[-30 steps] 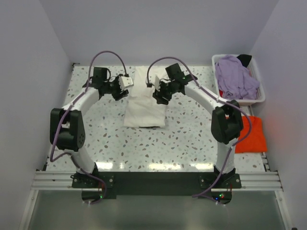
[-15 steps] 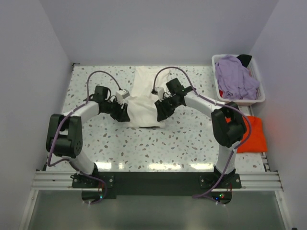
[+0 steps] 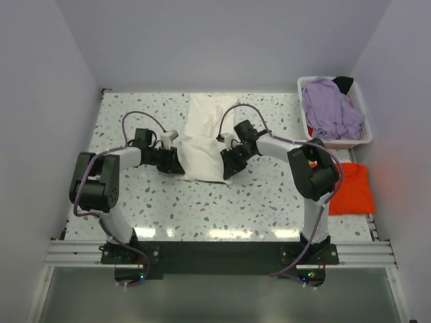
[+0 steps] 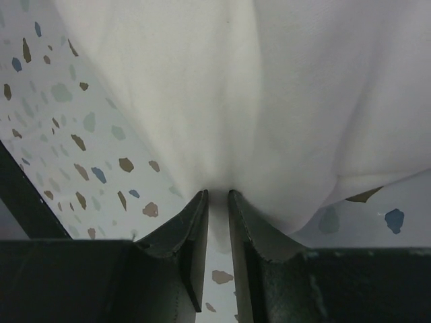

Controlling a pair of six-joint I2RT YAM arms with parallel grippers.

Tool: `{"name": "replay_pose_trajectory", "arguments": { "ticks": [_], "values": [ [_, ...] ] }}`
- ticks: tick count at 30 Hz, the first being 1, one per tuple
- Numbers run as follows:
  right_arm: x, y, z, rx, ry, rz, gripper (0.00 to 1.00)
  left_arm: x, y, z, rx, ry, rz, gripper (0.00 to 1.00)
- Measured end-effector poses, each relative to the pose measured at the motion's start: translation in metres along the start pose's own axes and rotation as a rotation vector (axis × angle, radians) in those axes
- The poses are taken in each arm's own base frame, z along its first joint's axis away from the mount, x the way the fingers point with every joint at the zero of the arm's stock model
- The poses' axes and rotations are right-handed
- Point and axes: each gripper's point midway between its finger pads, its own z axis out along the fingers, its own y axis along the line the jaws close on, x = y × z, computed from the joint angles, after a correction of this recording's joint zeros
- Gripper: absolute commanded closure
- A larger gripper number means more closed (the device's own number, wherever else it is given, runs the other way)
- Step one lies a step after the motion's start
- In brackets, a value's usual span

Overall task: Fold and stack the t-shirts
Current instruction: Fold the tshirt

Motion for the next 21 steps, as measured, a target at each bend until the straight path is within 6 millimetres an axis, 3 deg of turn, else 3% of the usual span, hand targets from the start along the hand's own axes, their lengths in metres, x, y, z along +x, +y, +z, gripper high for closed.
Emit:
{"name": "replay_pose_trajectory", "arguments": {
  "ticks": [4, 8, 11, 14, 17, 21],
  "values": [
    [0.001, -0.001, -0.006, -0.001, 0.002, -0.032, 0.67, 0.004, -0.005, -0.002, 0.018, -0.004, -0.011, 0.62],
    [0.007, 0.003, -0.028, 0.015, -0.006, -0.154, 0.59, 0.008, -0.016, -0.019, 0.007, 0.009, 0.061, 0.52],
    [0.001, 0.015, -0.057, 0.041, -0.059, -0.323, 0.50, -0.009, -0.026, -0.041, -0.015, -0.037, 0.256, 0.45],
    [-0.013, 0.030, -0.079, 0.094, -0.136, -0.546, 0.48, -0.029, -0.036, -0.061, -0.038, -0.100, 0.539, 0.44],
    [-0.015, 0.045, -0.075, 0.124, -0.161, -0.762, 0.47, -0.032, -0.039, -0.066, -0.053, -0.124, 0.828, 0.43],
    [0.008, 0.048, -0.041, 0.118, -0.087, -0.954, 0.47, 0.006, -0.040, -0.041, -0.003, -0.045, 1.089, 0.43]
  ]
}}
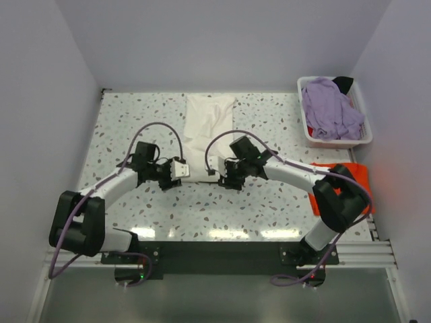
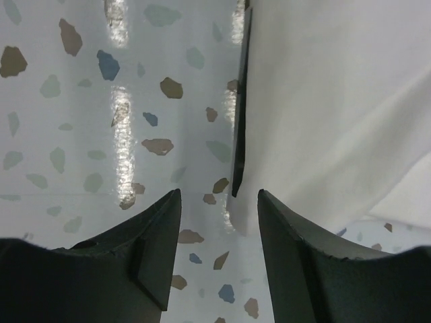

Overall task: Fold and stack the t-shirts
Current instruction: Fold the tshirt

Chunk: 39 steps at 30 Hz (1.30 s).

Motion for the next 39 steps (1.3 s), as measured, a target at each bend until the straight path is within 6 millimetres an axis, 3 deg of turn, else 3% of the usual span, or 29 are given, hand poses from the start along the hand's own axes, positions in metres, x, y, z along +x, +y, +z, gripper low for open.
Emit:
{"name": "replay_pose_trajectory", "arguments": {
  "ticks": [4, 8, 13, 19, 20, 21, 24, 27, 30, 35, 39],
  "values": [
    [0.022, 0.007, 0.022, -0.025, 0.064, -0.085, 0.47, 0.011, -0.026, 0.023, 0.083, 0.028, 0.137, 0.43],
    [0.034, -0.004, 0.034, 0.007, 0.094, -0.131, 0.50, 0.017, -0.015, 0.036, 0.065, 0.045, 0.207, 0.45],
    [0.038, -0.012, 0.037, 0.033, 0.110, -0.175, 0.61, 0.025, -0.007, 0.042, 0.053, 0.070, 0.266, 0.51],
    [0.041, -0.016, 0.038, 0.041, 0.129, -0.214, 0.86, 0.026, 0.003, 0.050, 0.064, 0.089, 0.298, 0.76],
    [0.042, -0.017, 0.038, 0.042, 0.130, -0.218, 0.95, 0.027, 0.005, 0.051, 0.067, 0.093, 0.304, 0.80],
    [0.042, -0.017, 0.038, 0.043, 0.132, -0.220, 0.99, 0.027, 0.006, 0.052, 0.070, 0.096, 0.310, 0.92],
    [0.041, -0.018, 0.038, 0.046, 0.132, -0.219, 1.00, 0.028, 0.007, 0.052, 0.079, 0.108, 0.322, 1.00],
    [0.039, -0.019, 0.036, 0.042, 0.134, -0.202, 1.00, 0.025, 0.006, 0.049, 0.083, 0.109, 0.318, 1.00],
    [0.029, -0.026, 0.026, 0.042, 0.128, -0.158, 1.00, 0.008, 0.014, 0.040, 0.067, 0.095, 0.292, 1.00],
    [-0.010, -0.068, -0.012, 0.127, 0.047, -0.107, 1.00, -0.044, 0.065, 0.014, -0.047, 0.027, 0.296, 1.00],
    [-0.033, -0.092, -0.044, 0.188, -0.010, -0.104, 1.00, -0.070, 0.090, -0.003, -0.111, -0.009, 0.310, 1.00]
  ]
}}
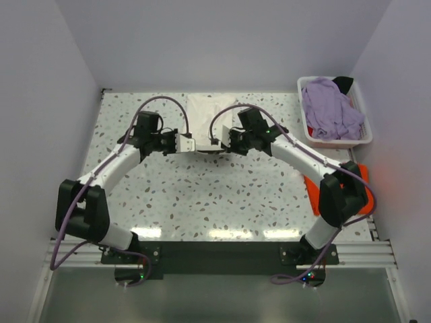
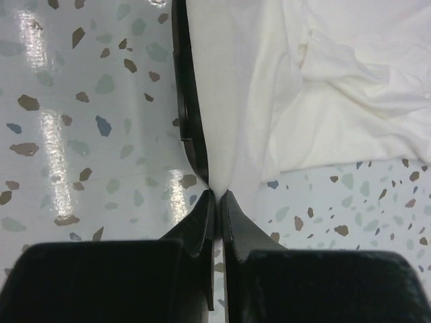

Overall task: Fold and stack the t-shirts
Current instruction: Fold the tshirt

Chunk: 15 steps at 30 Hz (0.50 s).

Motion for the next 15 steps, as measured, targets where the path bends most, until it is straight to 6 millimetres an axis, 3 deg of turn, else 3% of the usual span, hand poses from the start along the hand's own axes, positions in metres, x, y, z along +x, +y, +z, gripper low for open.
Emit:
{"name": "replay_pose_trajectory", "arguments": {
  "ticks": [3, 7, 15],
  "values": [
    [-0.005, 0.002, -0.015, -0.004, -0.007, 0.004, 1.00, -0.007, -0.002, -0.005, 0.015, -0.012, -0.011, 1.00],
    [-0.010, 0.023, -0.030, -0.066, -0.018, 0.019, 1.00, -0.014, -0.024, -0.016, 0.083, -0.017, -0.039, 1.00],
    [-0.034, 0.108, -0.091, -0.217, -0.094, 0.008, 1.00, -0.058, -0.090, -0.067, 0.236, -0.086, -0.069, 1.00]
  ]
}}
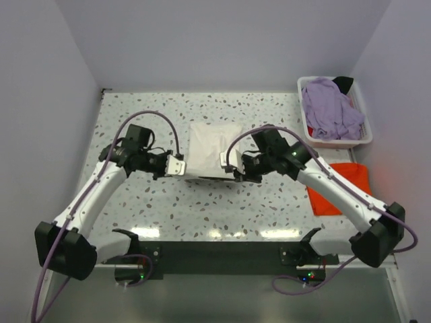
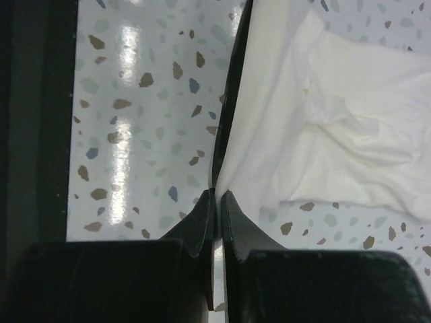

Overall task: Fold and stack the t-shirts
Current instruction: Fold the tshirt

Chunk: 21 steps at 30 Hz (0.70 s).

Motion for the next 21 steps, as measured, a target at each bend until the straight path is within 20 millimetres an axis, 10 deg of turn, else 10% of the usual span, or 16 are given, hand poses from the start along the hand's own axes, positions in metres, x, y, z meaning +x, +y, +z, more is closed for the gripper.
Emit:
{"name": "replay_pose_trajectory", "arguments": {
  "ticks": [6, 21],
  "values": [
    [-0.021, 0.022, -0.026, -0.024, -0.063, 0.012, 1.00, -0.023, -0.031, -0.017, 0.057, -0.044, -0.057, 1.00],
    [0.042, -0.038, 0.004, -0.104, 0.041, 0.138, 1.00, -0.005, 0.066, 0.022, 0.067, -0.017, -0.141, 1.00]
  ]
}}
